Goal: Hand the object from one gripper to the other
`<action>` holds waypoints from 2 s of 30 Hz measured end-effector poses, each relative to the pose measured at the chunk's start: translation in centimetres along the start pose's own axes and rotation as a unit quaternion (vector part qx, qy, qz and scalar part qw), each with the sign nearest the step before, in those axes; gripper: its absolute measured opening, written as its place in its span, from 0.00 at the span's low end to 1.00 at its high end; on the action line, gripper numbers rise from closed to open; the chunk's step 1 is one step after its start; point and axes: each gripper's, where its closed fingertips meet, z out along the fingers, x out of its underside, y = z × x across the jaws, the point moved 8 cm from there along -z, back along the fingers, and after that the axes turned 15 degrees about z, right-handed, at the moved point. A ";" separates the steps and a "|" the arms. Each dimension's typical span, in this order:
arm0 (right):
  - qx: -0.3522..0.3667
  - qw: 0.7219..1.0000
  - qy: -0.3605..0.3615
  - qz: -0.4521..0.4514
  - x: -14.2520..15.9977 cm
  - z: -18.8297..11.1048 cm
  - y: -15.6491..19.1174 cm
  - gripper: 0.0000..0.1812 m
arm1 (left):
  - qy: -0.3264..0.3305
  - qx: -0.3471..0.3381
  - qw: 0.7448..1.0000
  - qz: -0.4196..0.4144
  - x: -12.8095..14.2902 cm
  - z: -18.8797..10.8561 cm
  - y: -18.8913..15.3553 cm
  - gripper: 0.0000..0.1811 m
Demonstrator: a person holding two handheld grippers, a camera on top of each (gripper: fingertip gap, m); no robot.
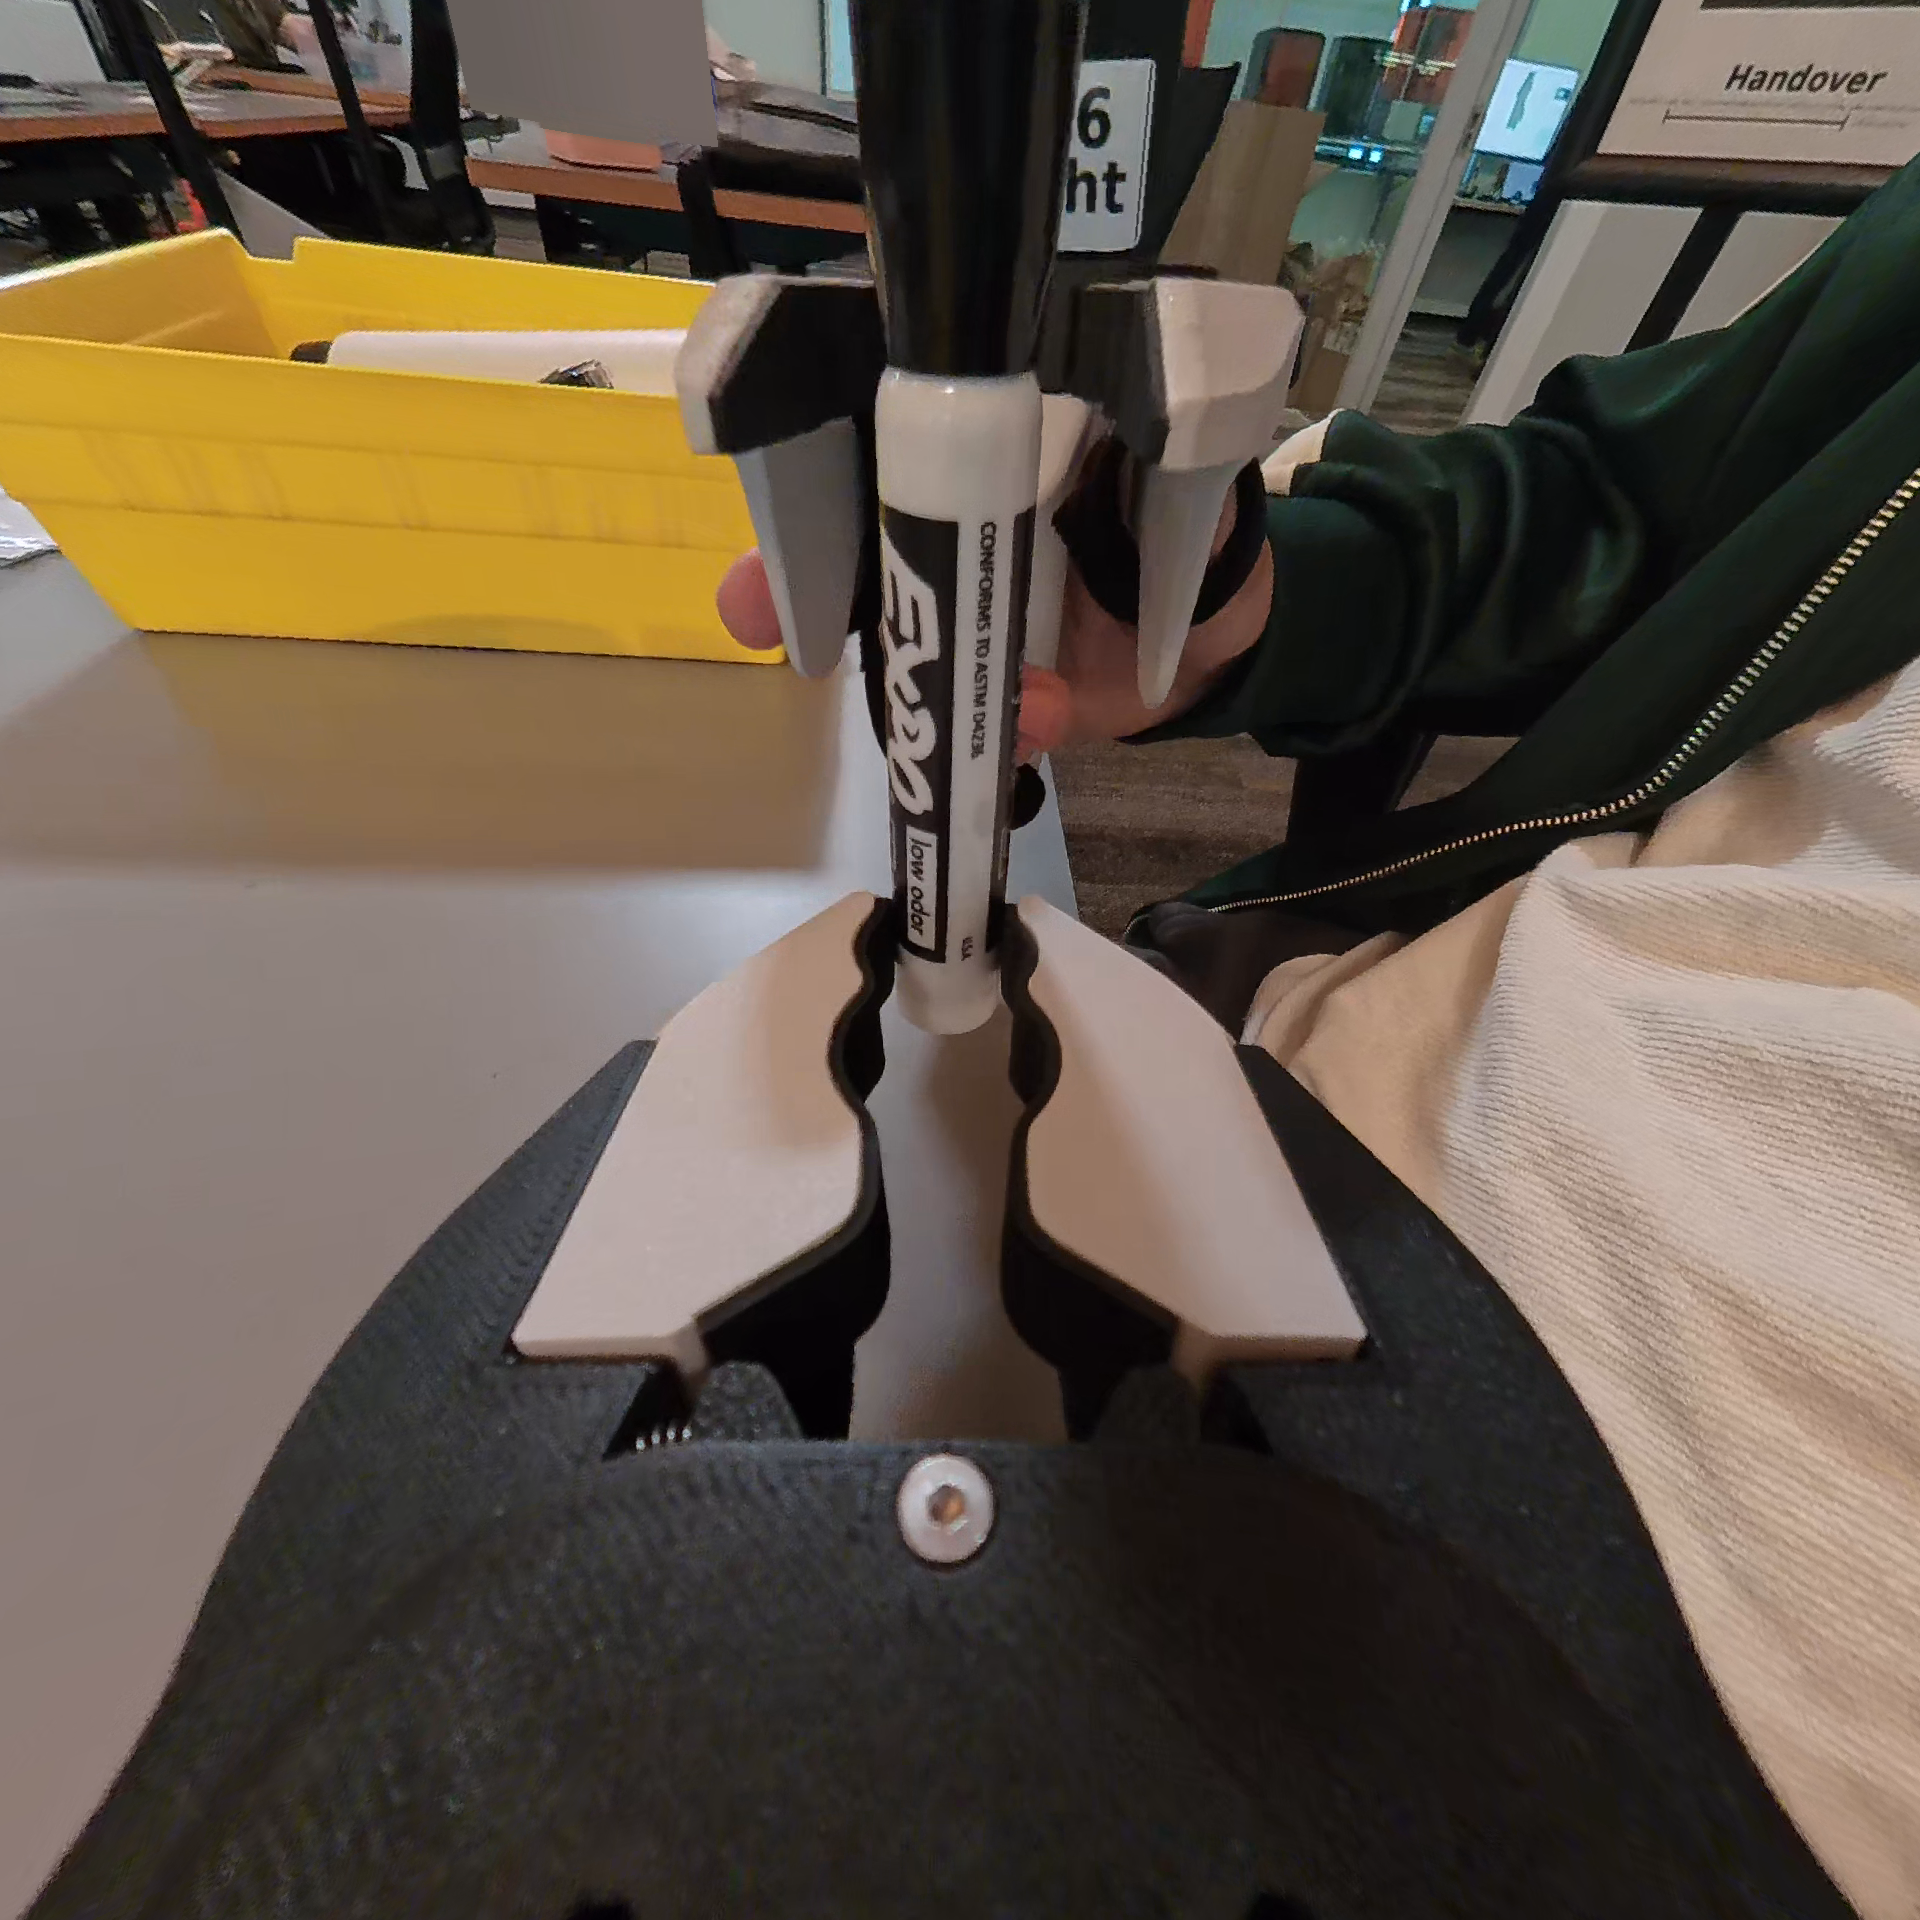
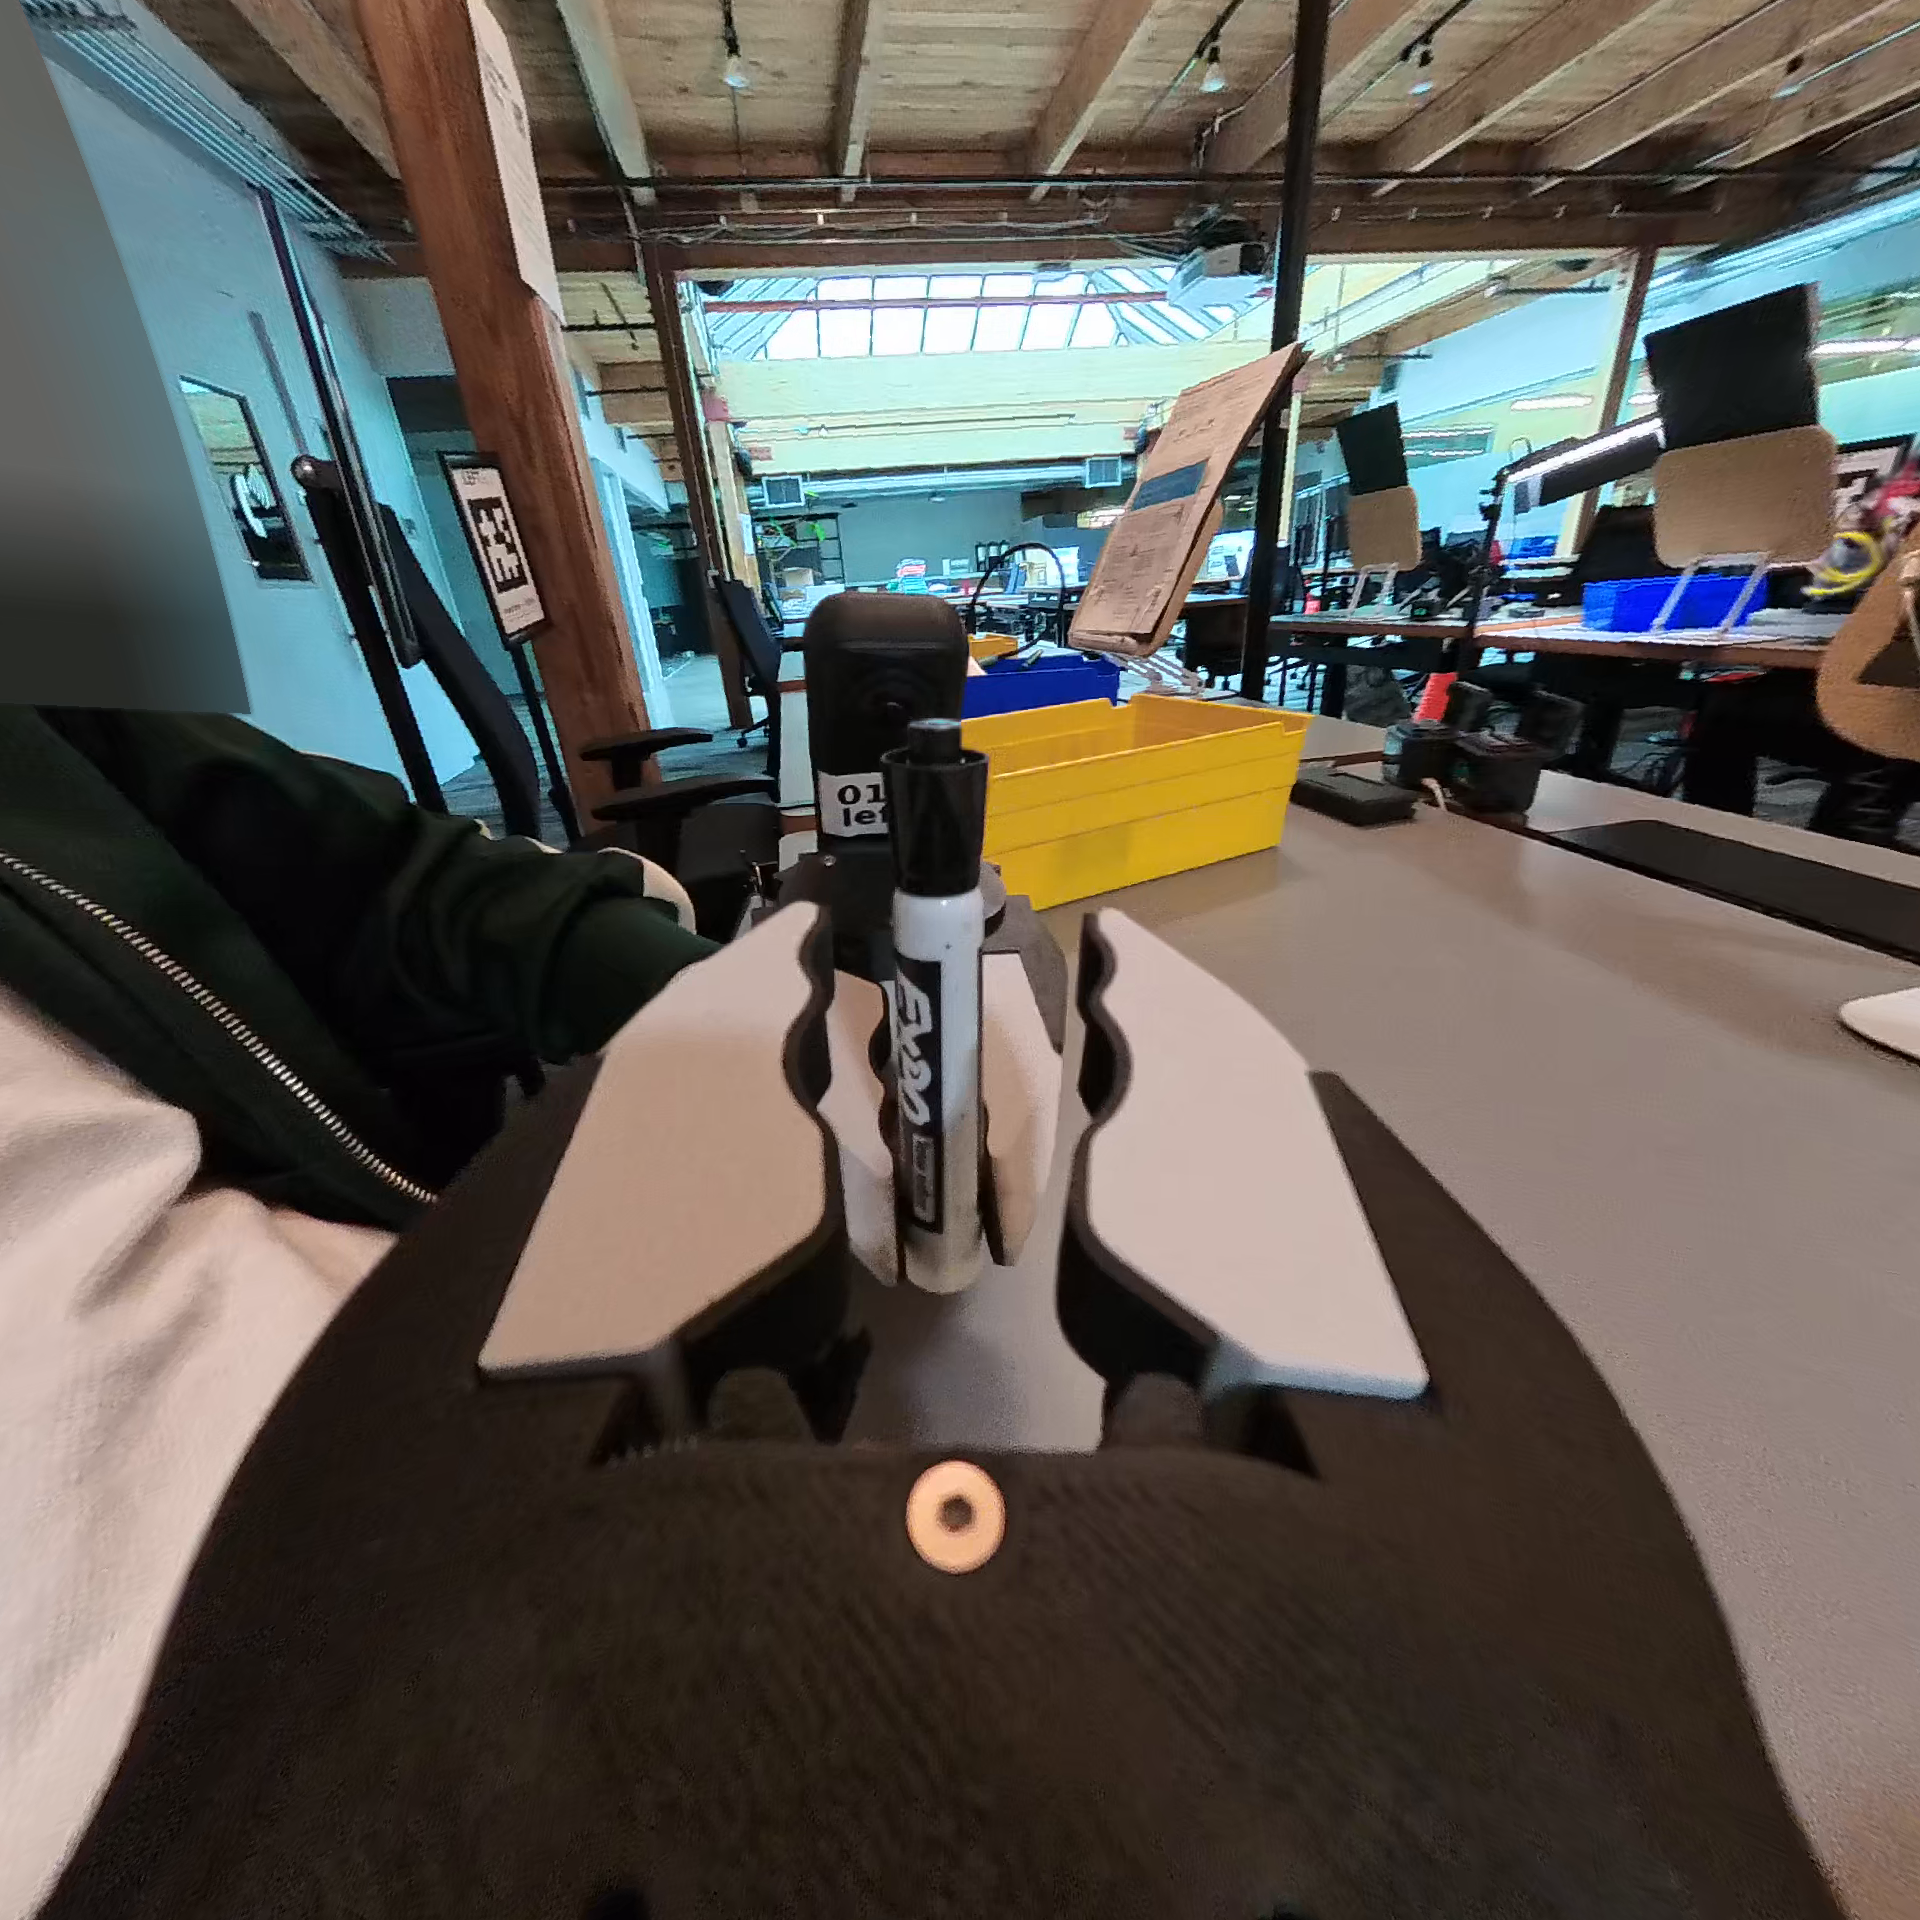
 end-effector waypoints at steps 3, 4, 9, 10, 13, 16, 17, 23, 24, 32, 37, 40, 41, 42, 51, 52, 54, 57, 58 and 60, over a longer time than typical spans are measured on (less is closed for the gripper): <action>-0.004 1.000 0.007 -0.015 0.1 0.1 0.3 0.22 | 0.005 0.004 1.000 0.004 0.0 0.2 -0.2 0.11; -0.007 1.000 0.007 -0.019 0.1 0.1 0.4 0.21 | 0.007 0.005 1.000 0.006 0.0 0.2 -0.2 0.11; -0.012 1.000 0.006 -0.028 0.0 0.1 0.8 0.17 | 0.013 0.008 1.000 0.013 0.0 0.4 -0.4 0.11; -0.012 0.999 0.005 -0.030 -0.1 0.1 0.8 0.15 | 0.014 0.008 1.000 0.014 0.0 0.5 -0.5 0.11; -0.008 0.999 0.003 -0.048 -0.2 0.0 1.0 0.09 | 0.015 0.010 1.000 0.016 0.0 0.6 -0.6 0.11; -0.006 0.998 0.004 -0.056 -0.2 0.0 1.1 0.09 | 0.015 0.010 1.000 0.016 -0.1 0.6 -0.6 0.11; -0.006 0.998 0.004 -0.057 -0.2 0.0 1.2 0.09 | 0.015 0.010 1.000 0.017 -0.1 0.6 -0.6 0.11; 0.000 0.998 0.005 -0.063 -0.2 0.0 1.2 0.09 | 0.012 -0.002 1.000 0.010 -0.1 0.6 -0.5 0.17; 0.002 0.998 0.005 -0.065 -0.2 -0.1 1.1 0.09 | 0.011 -0.013 1.000 0.009 -0.1 0.6 -0.3 0.23; 0.039 0.998 0.031 -0.039 0.4 -0.1 -0.2 0.09 | -0.077 -0.082 0.993 0.021 -2.1 -1.6 0.6 0.40; 0.033 0.998 0.051 -0.022 1.1 0.4 -0.4 0.09 | -0.124 -0.090 0.988 0.030 -3.7 -3.1 0.5 0.27; 0.026 0.997 0.065 -0.028 1.4 0.6 -0.2 0.09 | -0.112 -0.080 0.990 0.031 -3.6 -2.9 0.3 0.22; 0.024 0.997 0.069 -0.029 1.5 0.8 -0.1 0.09 | -0.112 -0.078 0.990 0.030 -3.6 -2.8 0.2 0.22; 0.021 0.997 0.074 -0.031 1.6 0.9 0.0 0.09 | -0.114 -0.076 0.990 0.030 -3.6 -2.7 0.1 0.22; 0.013 0.994 0.099 -0.049 2.2 1.3 0.4 0.09 | -0.107 -0.076 0.990 0.042 -4.1 -2.5 -0.4 0.12; 0.013 0.994 0.100 -0.049 2.2 1.3 0.4 0.09 | -0.104 -0.076 0.991 0.042 -4.1 -2.5 -0.4 0.11; 0.013 0.994 0.101 -0.050 2.3 1.3 0.4 0.09 | -0.105 -0.076 0.991 0.040 -4.0 -2.5 -0.4 0.11; 0.013 0.994 0.101 -0.048 2.2 1.3 0.4 0.09 | -0.105 -0.075 0.991 0.036 -4.0 -2.5 -0.3 0.11; 0.013 0.994 0.100 -0.047 2.3 1.3 0.4 0.09 | -0.105 -0.075 0.991 0.037 -4.0 -2.5 -0.3 0.11; 0.012 0.994 0.100 -0.044 2.3 1.3 0.4 0.09 | -0.102 -0.075 0.991 0.037 -4.0 -2.5 -0.3 0.11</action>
